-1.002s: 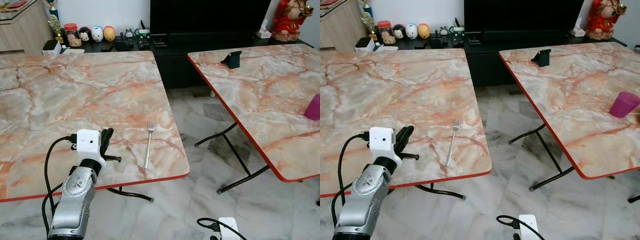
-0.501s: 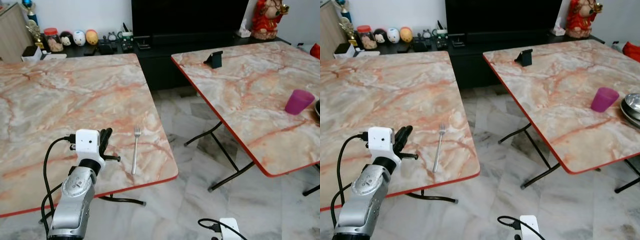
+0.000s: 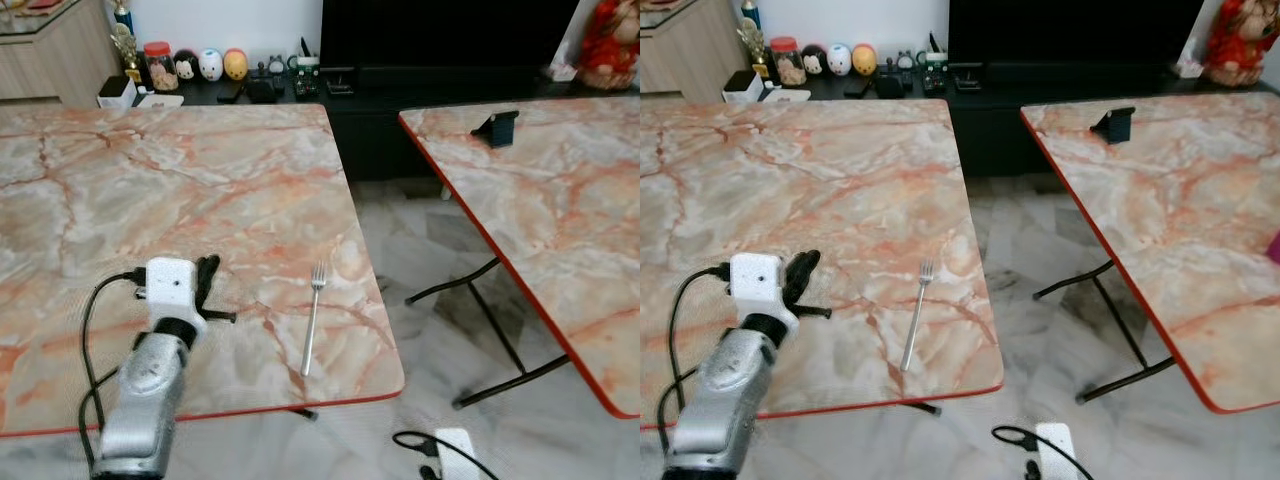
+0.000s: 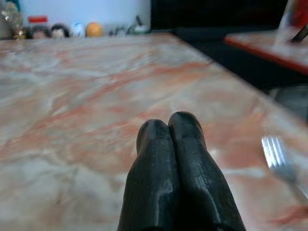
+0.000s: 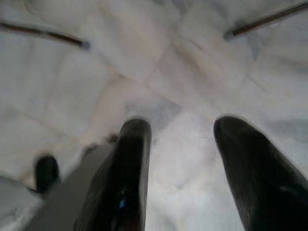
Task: Setting the table
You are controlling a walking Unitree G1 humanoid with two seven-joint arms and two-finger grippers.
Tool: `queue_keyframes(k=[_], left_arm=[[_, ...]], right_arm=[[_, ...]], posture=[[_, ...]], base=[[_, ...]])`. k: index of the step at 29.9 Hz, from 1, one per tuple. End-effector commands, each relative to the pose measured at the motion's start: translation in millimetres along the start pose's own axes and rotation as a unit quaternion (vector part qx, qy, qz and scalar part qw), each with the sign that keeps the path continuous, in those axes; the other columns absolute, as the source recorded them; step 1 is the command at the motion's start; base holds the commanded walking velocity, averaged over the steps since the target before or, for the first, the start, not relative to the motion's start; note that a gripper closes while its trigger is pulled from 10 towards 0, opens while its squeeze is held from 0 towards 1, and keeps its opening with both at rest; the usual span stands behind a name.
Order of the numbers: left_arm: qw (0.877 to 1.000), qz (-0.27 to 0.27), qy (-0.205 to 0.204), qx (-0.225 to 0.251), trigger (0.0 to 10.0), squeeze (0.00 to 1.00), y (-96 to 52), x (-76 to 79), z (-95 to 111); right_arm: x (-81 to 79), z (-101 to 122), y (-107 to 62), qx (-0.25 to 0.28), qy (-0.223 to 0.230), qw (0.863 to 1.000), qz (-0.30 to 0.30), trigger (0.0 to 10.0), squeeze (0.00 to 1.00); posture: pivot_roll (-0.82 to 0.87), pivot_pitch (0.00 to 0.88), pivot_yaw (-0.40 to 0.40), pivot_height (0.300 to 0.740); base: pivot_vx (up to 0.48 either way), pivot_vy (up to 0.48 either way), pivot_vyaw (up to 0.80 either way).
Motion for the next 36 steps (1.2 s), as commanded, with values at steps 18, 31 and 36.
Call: queue_keyframes(k=[18, 31, 36], left_arm=[[1.000, -0.005, 0.015, -0.027, 10.0, 0.00, -6.2, -5.1, -7.7], [0.999, -0.010, 0.015, -0.032, 10.0, 1.00, -6.1, -3.0, -10.4], [0.999, -0.017, 0.009, -0.031, 10.0, 1.00, -6.0, -1.7, -10.4]], right_arm=[[-5.3, 2.6, 0.7, 0.001, -0.008, 1.000, 0.006, 10.0, 0.00], [-5.1, 2.3, 0.7, -0.001, -0.012, 1.000, 0.006, 10.0, 0.00], [-5.2, 2.2, 0.7, -0.001, -0.013, 1.000, 0.006, 10.0, 0.00]], posture=[[0.02, 0.000, -0.008, 0.707], [0.03, 0.000, -0.008, 0.707], [0.02, 0.000, -0.006, 0.707]], base=[[0.000, -0.244, 0.00], [0.000, -0.148, 0.00], [0.000, 0.000, 0.00]])
Point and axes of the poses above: a point about 5 cm out from each wrist's last joint towards the gripper, its own y axis pointing out of the wrist towards the gripper, its own z axis along the axis of the wrist's last joint, x = y × z, the point moved 2 cm from there along y, pointing out of the wrist towards the gripper, and after that the axes turned 11 degrees about y, right-handed, at the moved point
